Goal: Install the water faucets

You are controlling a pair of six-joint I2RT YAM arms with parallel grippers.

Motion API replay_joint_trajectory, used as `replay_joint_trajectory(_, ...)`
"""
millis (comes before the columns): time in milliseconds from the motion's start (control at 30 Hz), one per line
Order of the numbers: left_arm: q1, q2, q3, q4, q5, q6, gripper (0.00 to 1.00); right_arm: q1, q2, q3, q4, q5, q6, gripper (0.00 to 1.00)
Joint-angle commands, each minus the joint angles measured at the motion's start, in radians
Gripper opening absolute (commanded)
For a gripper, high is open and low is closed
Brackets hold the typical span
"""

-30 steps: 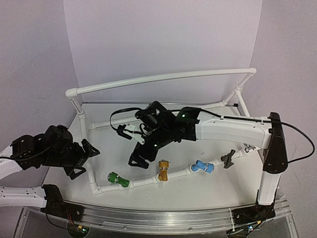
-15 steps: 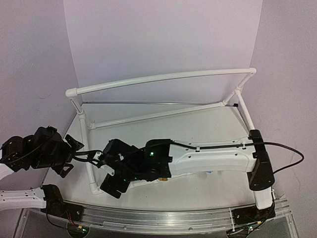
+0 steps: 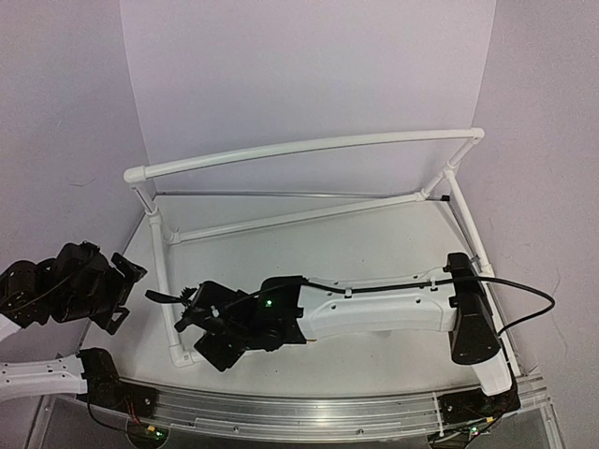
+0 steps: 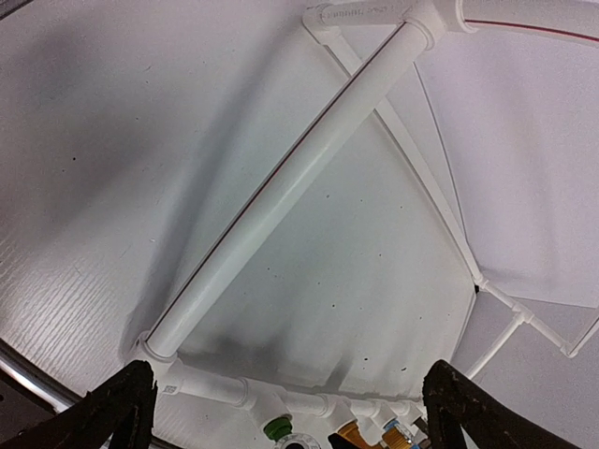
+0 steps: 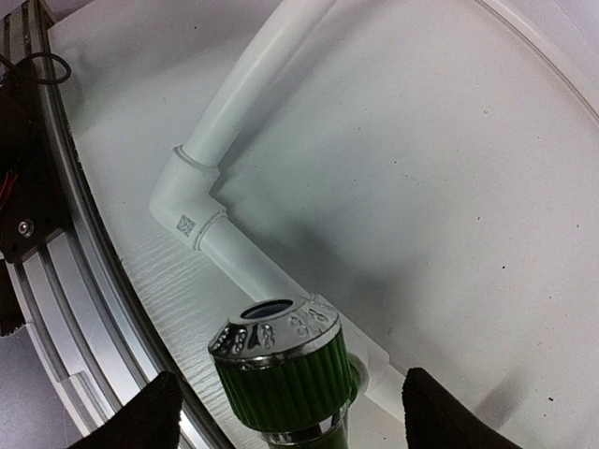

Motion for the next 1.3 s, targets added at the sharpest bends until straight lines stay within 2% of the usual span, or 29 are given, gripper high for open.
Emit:
replay_joint_trajectory(0,-0.002,-0.041,0.036,-0.025,-0.04,-0.011,1.0,0.005,0.015,0.028,-0.003,0.026,0.089,0.73)
replay_joint_trajectory(233,-0.002,-0.046,0.038,-0.031,-0.047,-0.011,1.0,0.007,0.021,0.047,-0.008,0.014,0.12,0.68)
replay_joint_trajectory(533,-0.002,-0.051,0.035,-0.028,-0.054,-0.001,1.0,0.01,0.06,0.047,-0.017,0.114,0.102,0.67)
replay_joint_trajectory(600,-0.002,-0.052,0.035,-0.028,-0.053,0.001,1.0,0.01,0.065,0.05,-0.02,0.124,0.103,0.64)
replay_joint_trajectory(800,-0.002,-0.059,0.026,-0.024,-0.056,-0.001,1.0,0.01,0.061,0.052,-0.021,0.139,0.136,0.44)
replay_joint_trajectory(1033,-0.002,-0.056,0.019,-0.023,-0.057,-0.003,1.0,0.009,0.054,0.058,-0.023,0.119,0.168,0.37)
replay_joint_trajectory(1067,-0.002,-0.056,0.019,-0.022,-0.058,-0.001,1.0,0.009,0.053,0.059,-0.024,0.117,0.168,0.39)
replay_joint_trajectory(1100,-0.001,-0.055,0.019,-0.022,-0.058,0.003,1.0,0.01,0.052,0.061,-0.025,0.115,0.163,0.46)
replay_joint_trajectory(1167,-0.002,-0.052,0.019,-0.018,-0.06,0.017,1.0,0.01,0.048,0.067,-0.023,0.11,0.144,0.68)
replay_joint_trajectory(1267,-0.002,-0.046,0.022,-0.008,-0.061,0.064,1.0,0.01,0.035,0.08,-0.024,0.108,0.102,0.94)
